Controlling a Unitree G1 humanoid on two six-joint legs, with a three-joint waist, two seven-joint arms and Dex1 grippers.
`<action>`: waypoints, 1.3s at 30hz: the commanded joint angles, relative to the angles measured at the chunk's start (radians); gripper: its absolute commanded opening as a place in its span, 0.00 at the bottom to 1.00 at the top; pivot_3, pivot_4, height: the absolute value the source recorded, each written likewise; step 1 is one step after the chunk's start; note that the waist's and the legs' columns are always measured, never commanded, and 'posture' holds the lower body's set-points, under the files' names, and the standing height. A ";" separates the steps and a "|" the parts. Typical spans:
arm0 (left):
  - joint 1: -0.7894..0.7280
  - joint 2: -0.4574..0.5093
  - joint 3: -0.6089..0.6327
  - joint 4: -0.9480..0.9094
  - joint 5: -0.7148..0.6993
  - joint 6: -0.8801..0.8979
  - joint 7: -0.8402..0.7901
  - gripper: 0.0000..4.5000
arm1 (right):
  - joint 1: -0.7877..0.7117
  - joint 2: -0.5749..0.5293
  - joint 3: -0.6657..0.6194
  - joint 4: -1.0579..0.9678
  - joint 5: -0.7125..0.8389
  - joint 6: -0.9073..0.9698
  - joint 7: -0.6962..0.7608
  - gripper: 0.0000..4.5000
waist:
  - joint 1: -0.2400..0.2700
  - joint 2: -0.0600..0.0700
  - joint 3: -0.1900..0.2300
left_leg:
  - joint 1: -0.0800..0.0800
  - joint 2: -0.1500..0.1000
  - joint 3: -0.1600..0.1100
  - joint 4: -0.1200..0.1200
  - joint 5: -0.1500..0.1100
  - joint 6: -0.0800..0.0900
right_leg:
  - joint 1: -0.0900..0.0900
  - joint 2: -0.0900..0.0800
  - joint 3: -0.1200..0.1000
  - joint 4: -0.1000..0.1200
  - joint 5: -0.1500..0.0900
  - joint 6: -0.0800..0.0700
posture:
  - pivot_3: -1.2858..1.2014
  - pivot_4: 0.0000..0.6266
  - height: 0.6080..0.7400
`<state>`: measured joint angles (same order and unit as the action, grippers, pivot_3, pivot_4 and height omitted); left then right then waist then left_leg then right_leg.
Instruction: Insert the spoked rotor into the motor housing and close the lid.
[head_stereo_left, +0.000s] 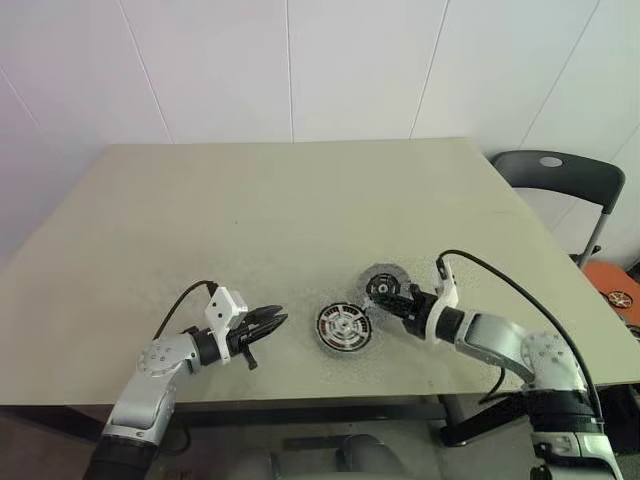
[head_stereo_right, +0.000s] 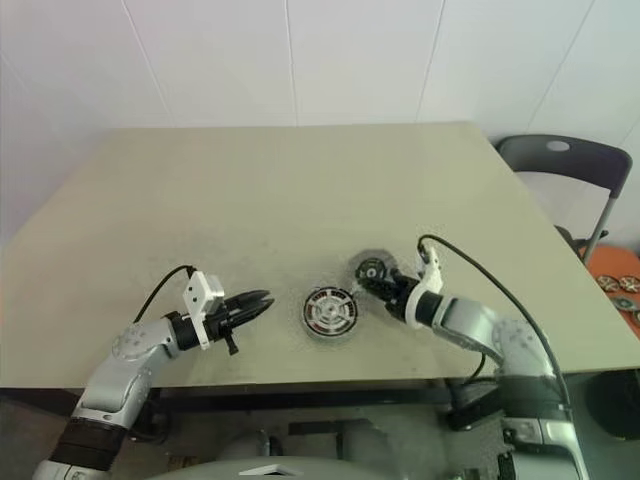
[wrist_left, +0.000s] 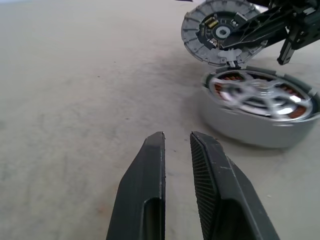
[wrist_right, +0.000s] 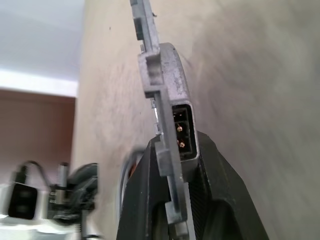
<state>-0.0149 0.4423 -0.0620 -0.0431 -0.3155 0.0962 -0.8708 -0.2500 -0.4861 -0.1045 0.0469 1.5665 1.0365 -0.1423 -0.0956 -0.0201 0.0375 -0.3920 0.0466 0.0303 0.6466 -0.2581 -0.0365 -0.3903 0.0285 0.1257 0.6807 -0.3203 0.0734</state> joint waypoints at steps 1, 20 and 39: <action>-0.025 0.003 0.019 -0.005 0.001 -0.026 0.003 0.21 | -0.045 -0.070 0.085 -0.184 -0.256 -0.061 0.185 0.03 | 0.001 0.001 0.000 | 0.000 0.000 0.000 0.000 0.000 0.000 | 0.000 0.000 0.000 0.000 0.000 0.000 | 0.52 0.00 1.00; -0.031 0.009 0.020 0.010 0.016 -0.029 0.021 0.21 | 0.084 -0.229 0.349 -0.230 -1.136 -0.691 0.858 0.19 | 0.005 -0.002 0.000 | 0.001 -0.002 -0.001 0.001 -0.001 0.001 | 0.002 -0.001 -0.002 0.000 0.000 0.001 | 0.52 0.00 1.00; -0.059 0.015 0.021 0.041 0.037 -0.031 0.031 0.21 | 0.082 -0.293 0.247 -0.328 -0.892 -0.298 1.212 0.53 | 0.026 -0.002 0.000 | 0.001 -0.002 -0.001 0.001 -0.001 0.001 | 0.001 0.000 -0.002 0.000 0.000 0.000 | 0.52 0.00 1.00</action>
<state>-0.0538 0.4491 -0.0571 0.0057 -0.2804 0.0805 -0.8422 -0.1433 -0.7742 0.1452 -0.2118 0.5973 0.6977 1.0006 -0.0697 -0.0222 0.0372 -0.3909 0.0444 0.0294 0.6474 -0.2587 -0.0358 -0.3889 0.0286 0.1234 0.6810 -0.3199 0.0738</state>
